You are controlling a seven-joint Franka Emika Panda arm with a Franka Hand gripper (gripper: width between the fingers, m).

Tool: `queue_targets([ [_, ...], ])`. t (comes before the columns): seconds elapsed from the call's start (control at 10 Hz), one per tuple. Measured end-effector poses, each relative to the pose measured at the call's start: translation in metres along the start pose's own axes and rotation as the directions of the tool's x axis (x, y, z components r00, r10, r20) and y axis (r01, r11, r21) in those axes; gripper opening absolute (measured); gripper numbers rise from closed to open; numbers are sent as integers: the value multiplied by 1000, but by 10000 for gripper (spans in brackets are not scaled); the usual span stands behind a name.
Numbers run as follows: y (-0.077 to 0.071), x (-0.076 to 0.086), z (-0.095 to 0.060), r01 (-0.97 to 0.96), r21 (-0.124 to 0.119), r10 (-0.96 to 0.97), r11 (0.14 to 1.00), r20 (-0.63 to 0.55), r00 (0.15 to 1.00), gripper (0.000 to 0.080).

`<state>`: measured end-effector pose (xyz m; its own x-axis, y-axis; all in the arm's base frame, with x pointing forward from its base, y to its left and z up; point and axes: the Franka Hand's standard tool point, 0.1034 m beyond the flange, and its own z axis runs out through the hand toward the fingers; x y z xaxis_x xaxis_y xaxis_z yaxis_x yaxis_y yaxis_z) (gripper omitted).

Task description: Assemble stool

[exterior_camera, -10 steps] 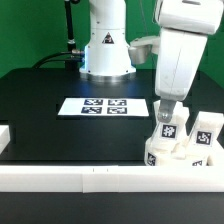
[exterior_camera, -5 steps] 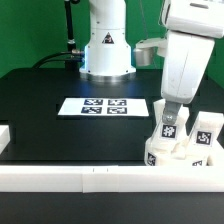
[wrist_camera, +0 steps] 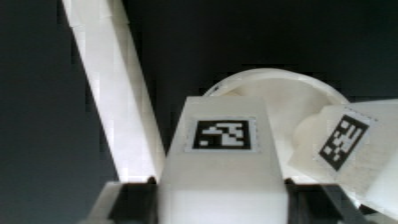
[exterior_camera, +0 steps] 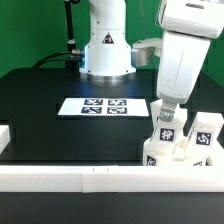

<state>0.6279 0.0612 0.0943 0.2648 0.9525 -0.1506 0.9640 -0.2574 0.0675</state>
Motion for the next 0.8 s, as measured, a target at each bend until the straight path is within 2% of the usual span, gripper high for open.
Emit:
queue_targets([
  [0.2,0,-1,0,-57,0,57,998,0,998,332],
  [0.4,0,-4,1,-329,3,329,944,2,944,332],
  [0.6,0,-5,2,-594,13,594,805,-3,805,333],
  [0.8,-1,-3,2,-808,18,808,589,0,589,333],
])
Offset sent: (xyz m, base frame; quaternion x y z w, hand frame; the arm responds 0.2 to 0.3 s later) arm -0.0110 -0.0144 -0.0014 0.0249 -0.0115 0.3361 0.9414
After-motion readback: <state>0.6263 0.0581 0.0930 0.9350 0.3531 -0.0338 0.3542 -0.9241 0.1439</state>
